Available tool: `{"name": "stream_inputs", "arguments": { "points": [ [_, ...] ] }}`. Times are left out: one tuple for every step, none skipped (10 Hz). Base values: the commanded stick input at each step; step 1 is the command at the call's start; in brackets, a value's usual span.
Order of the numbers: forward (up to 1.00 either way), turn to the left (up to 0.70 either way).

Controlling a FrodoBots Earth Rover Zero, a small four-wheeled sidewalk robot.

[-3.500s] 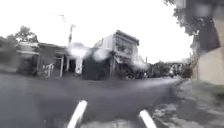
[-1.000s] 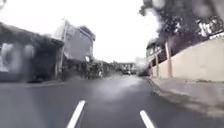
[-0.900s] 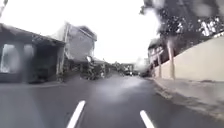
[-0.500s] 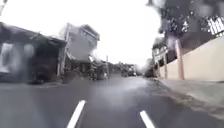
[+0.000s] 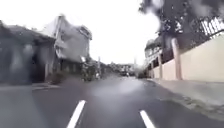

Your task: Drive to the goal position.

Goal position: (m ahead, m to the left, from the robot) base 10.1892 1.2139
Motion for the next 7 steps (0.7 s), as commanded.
{"name": "stream_inputs", "arguments": {
  "points": [
    [1.0, 0.0],
    [1.0, 0.0],
    [1.0, 0.0],
    [1.0, 0.0],
    [1.0, 0.0],
    [1.0, 0.0],
    [1.0, 0.0]
  ]
}}
